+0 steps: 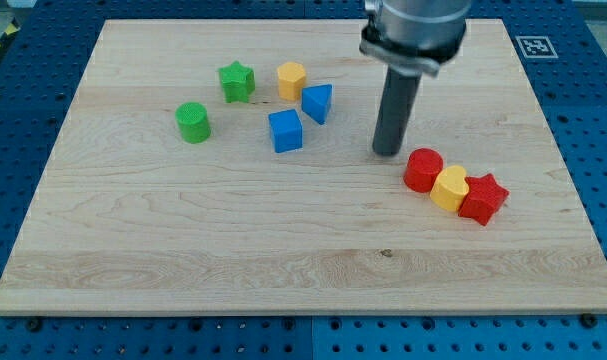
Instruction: Push the yellow hexagon above the yellow heart
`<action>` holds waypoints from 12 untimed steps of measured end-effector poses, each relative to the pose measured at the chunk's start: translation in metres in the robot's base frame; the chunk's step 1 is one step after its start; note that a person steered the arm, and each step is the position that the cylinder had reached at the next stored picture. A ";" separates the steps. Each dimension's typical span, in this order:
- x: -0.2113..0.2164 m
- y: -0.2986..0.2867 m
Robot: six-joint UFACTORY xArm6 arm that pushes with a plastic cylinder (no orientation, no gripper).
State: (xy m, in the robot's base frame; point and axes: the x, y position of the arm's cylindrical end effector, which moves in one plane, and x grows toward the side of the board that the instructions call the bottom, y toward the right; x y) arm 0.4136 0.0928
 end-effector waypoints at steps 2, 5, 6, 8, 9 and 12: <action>-0.118 -0.026; -0.092 -0.137; -0.069 -0.136; -0.051 -0.116; -0.042 -0.086; 0.009 -0.017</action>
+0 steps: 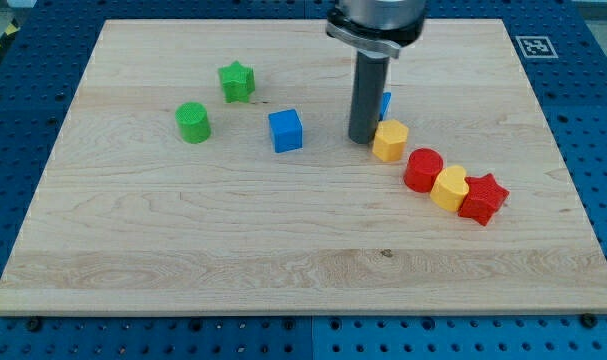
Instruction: Push the yellow hexagon above the yellow heart
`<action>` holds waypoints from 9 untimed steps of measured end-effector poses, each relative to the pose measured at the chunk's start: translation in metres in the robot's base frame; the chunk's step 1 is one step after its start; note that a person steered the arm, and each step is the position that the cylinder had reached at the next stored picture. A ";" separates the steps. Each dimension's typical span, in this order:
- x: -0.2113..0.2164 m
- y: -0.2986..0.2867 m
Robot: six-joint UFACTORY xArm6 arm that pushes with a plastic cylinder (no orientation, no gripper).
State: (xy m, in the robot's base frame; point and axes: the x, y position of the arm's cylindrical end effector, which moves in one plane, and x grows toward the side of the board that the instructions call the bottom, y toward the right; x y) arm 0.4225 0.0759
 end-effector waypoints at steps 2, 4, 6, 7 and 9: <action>0.015 0.048; -0.007 0.079; -0.014 0.111; -0.014 0.130; 0.036 0.125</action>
